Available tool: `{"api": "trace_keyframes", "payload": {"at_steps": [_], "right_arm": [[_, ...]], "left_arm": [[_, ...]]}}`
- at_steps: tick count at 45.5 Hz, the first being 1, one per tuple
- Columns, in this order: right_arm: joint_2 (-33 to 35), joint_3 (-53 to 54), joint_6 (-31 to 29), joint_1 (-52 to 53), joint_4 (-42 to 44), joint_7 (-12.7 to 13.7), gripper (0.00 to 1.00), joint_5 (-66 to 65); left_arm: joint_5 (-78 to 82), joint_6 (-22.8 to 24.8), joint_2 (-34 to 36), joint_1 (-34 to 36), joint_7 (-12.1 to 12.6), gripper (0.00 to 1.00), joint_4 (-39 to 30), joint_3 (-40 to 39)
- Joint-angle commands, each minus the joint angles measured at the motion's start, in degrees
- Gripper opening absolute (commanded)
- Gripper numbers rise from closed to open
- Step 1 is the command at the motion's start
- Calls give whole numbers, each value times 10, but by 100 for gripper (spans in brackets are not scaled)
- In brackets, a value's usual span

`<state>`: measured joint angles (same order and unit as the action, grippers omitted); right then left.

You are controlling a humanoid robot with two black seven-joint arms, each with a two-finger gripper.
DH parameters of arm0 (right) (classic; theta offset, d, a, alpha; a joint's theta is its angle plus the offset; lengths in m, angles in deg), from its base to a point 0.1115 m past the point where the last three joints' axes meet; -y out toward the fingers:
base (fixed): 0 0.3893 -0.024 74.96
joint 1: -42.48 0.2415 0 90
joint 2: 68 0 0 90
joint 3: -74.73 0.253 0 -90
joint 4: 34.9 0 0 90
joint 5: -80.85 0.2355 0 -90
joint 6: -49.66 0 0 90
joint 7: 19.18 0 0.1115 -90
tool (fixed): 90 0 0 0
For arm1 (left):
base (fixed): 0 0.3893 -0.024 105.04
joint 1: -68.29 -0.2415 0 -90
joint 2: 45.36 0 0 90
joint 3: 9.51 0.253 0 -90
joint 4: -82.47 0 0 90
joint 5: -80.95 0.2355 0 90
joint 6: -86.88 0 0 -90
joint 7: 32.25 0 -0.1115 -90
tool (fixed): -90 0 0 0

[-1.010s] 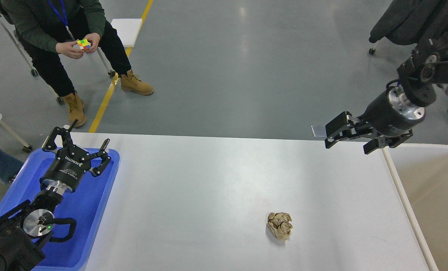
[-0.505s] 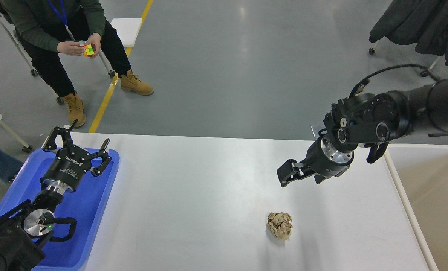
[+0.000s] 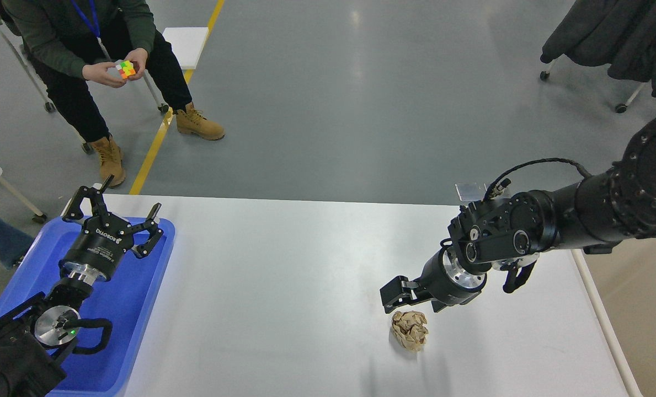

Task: Tidy desktop
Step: 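Reach the right gripper down toward the crumpled tan paper ball, then close the right gripper on the paper ball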

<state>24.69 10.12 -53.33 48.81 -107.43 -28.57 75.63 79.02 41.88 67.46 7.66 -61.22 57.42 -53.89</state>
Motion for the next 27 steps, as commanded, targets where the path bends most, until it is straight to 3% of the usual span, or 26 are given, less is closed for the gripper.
{"api": "trace_keyframes", "payload": {"at_steps": [1,9,27], "right_arm": [[-2,3,46,-42,1,2,100,55],[-3,-1,88,-60,1,2,100,121],[-6,-1,162,-120,22,1,100,75]], "left_arm": [[0,0,0,0,0,99,0,0],[0,0,-1,1,1,99,0,0],[0,0,0,0,0,99,0,0]]}}
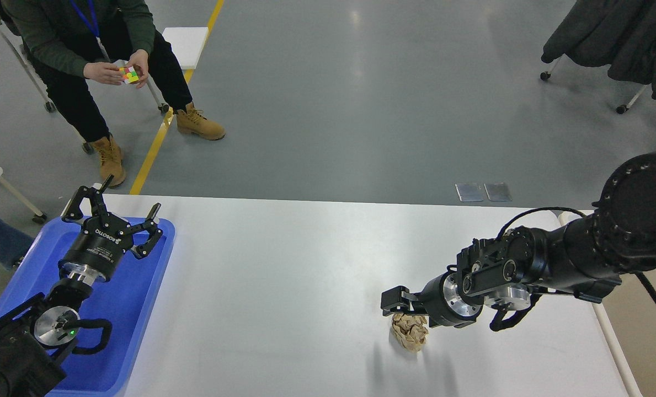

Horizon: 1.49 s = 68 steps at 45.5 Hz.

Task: Tidy desktop
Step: 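Close the right gripper on the paper ball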

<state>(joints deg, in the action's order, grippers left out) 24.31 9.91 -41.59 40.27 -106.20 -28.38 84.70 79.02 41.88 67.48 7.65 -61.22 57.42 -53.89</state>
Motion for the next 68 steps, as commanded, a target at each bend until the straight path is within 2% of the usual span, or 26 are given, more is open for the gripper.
{"api": "trace_keyframes", "payload": {"at_steps": [1,42,52,56,61,68], "right_arm": [[-2,2,47,-37,10,0,100,-16],[-23,-2,88,-91,57,-1,100,-34],[-23,-4,116,-111,58,-2,98,-100],[-23,-5,139,-114,58,-2,93,-122],[-23,-11,152,-117,58,-1,78,-128],[-23,-37,165,-117,58,-1,36,-132]], "left_arm": [[0,0,0,0,0,99,0,0],[0,0,-1,0,0,99,0,0],[0,0,-1,0,0,99,0,0],[0,0,-1,0,0,99,0,-1],[0,0,-1,0,0,99,0,0],[0,0,-1,0,0,99,0,-1]]}}
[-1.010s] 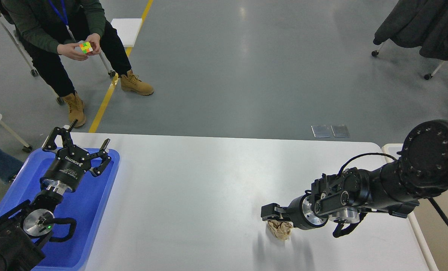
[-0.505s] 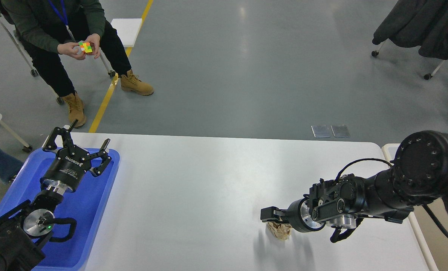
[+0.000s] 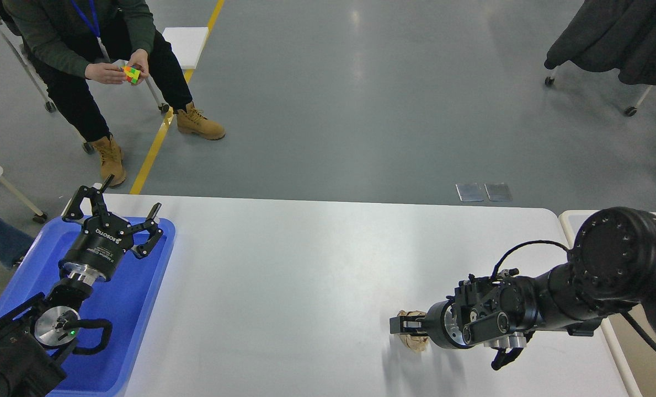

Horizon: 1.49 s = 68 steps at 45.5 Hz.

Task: Tidy desktop
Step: 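Close the right gripper on the paper ball, then lift the paper ball and carry it toward the beige bin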

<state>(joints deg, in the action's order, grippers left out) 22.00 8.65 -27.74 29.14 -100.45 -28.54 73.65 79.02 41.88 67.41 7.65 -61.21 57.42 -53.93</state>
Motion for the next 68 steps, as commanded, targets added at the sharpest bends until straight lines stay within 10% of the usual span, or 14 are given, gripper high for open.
{"api": "trace_keyframes", "payload": {"at_steps": [1,7,30,68], "right_arm": [[0,-27,27,-5,1,0,31,-23],[0,-28,29,-5,-2,0,0,-35],[61,-28,-14,150,-128,-7,0,-63],[182,-89,-339,585,-226,-6,4,-72]], "left_arm": [[0,0,0,1,-1,99,0,0],[0,0,0,0,0,99,0,0],[0,0,0,0,-1,99,0,0],[-1,0,1,0,-1,99,0,0]]}}
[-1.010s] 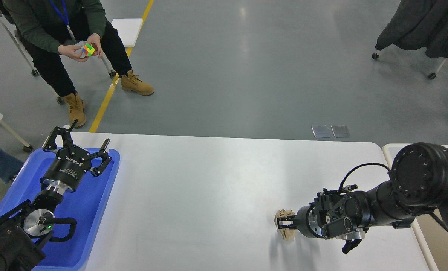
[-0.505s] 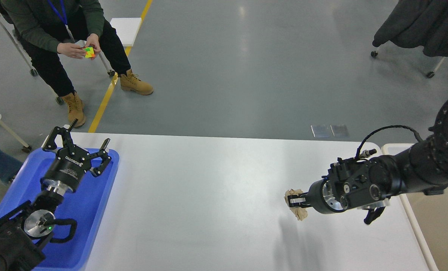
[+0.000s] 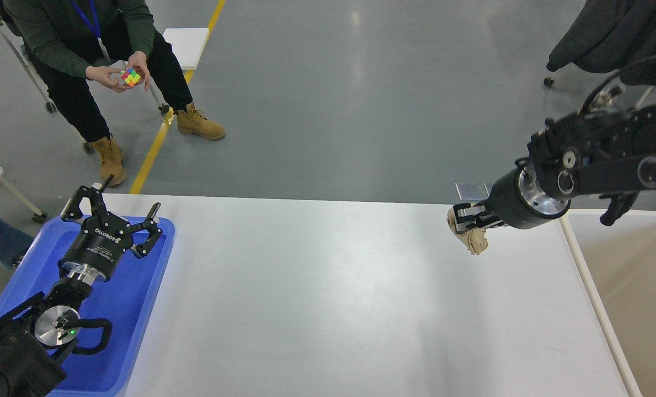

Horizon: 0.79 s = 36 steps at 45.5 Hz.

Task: Tidy desktop
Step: 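Lift the paper ball and carry it toward the beige bin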

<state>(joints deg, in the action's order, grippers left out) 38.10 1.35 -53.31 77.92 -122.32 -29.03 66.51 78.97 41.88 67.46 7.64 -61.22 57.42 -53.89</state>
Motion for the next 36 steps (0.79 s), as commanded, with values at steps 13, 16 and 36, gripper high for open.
{"api": "trace_keyframes", "payload": {"at_steps": [13,16,36], "right_arm": [[39,-31,-180,176,-3,0,8,-7],[41,-43,-201,185,-2,1,8,-7],[49,-84,-211,194,1,1,11,-11]], "left_arm": [[0,0,0,0,0,99,0,0],[0,0,0,0,0,99,0,0],[0,0,0,0,1,99,0,0]]}}
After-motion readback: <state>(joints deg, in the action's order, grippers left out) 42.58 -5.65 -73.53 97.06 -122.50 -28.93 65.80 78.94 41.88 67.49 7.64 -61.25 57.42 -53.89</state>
